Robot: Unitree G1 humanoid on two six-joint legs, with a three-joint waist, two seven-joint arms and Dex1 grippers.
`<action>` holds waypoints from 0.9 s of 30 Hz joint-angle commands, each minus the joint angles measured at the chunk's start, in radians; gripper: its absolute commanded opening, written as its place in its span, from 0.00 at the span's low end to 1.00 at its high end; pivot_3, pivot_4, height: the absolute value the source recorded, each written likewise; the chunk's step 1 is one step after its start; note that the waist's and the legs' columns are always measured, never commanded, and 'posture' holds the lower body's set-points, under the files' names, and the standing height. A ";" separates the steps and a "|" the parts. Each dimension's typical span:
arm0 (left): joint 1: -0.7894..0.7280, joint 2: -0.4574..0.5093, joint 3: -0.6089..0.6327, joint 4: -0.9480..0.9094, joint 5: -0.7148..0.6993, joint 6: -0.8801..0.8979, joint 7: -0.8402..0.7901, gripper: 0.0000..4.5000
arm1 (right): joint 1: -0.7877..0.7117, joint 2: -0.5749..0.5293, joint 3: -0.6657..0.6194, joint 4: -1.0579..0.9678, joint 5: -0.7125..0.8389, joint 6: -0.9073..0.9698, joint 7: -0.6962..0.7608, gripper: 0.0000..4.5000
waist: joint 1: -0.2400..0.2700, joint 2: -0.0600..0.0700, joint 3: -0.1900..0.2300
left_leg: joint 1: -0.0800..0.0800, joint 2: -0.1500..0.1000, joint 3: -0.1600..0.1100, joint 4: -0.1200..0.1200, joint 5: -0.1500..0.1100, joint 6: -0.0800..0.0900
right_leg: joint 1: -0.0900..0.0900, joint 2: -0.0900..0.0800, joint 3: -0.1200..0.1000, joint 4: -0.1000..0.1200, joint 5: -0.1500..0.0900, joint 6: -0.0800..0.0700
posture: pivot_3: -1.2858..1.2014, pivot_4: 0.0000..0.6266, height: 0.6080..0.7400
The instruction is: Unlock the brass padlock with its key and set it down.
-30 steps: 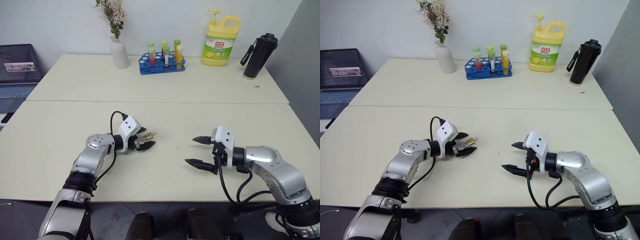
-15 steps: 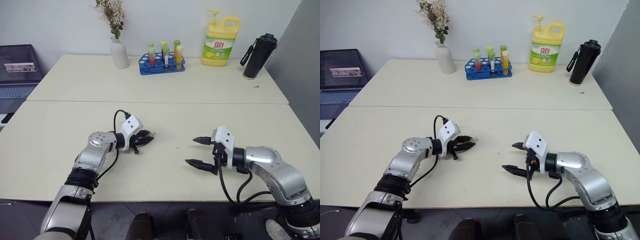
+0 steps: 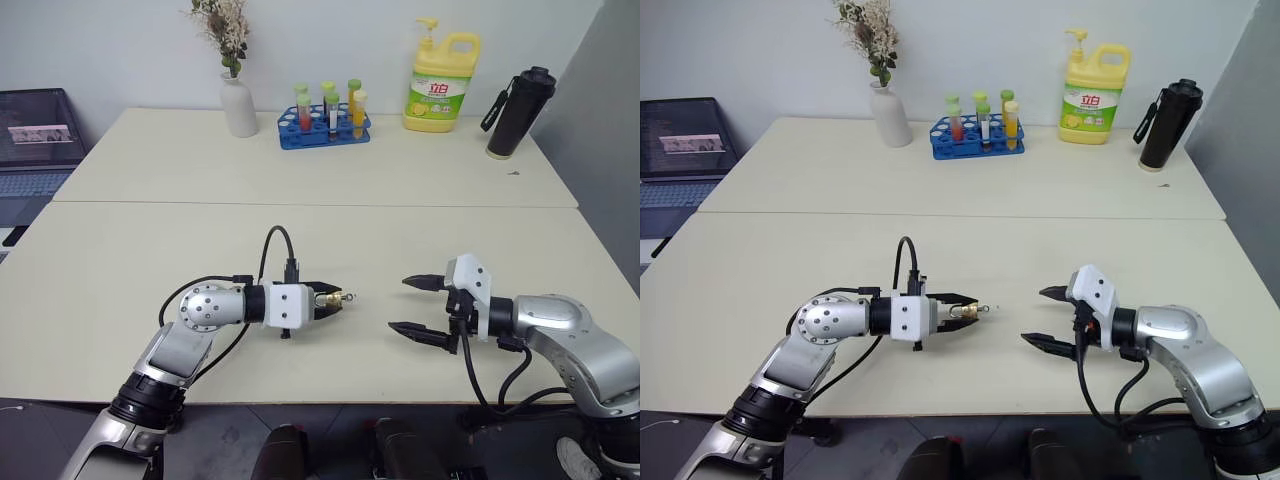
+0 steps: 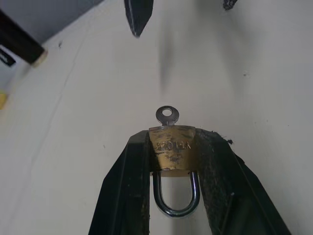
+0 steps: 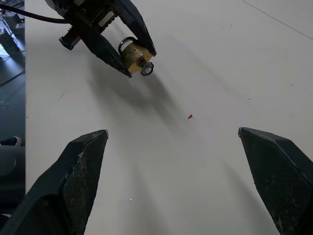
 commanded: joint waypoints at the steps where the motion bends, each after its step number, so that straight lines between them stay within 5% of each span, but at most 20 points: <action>1: -0.040 0.015 -0.018 0.060 0.094 -0.317 0.066 0.22 | 0.000 0.037 -0.041 -0.050 0.058 -0.047 0.004 1.00 | -0.001 0.000 0.000 | 0.000 0.000 0.000 0.000 0.000 0.000 | 0.000 0.000 0.000 0.000 0.000 0.000 | 0.52 0.24 1.00; 9: -0.080 -0.013 0.019 0.132 0.245 -0.604 0.282 0.22 | -0.074 0.086 -0.008 -0.012 0.209 0.177 -0.016 1.00 | -0.002 0.000 0.000 | 0.000 0.000 0.000 0.000 0.000 0.000 | 0.000 0.000 0.000 0.000 0.000 0.000 | 0.52 0.24 1.00; 27: -0.086 0.024 -0.002 0.125 0.336 -0.630 0.438 0.22 | -0.151 0.150 -0.006 0.027 0.334 0.312 -0.060 0.96 | -0.003 0.000 0.000 | 0.000 0.000 0.000 0.000 0.000 0.000 | 0.000 0.000 -0.001 0.000 0.000 0.000 | 0.52 0.24 1.00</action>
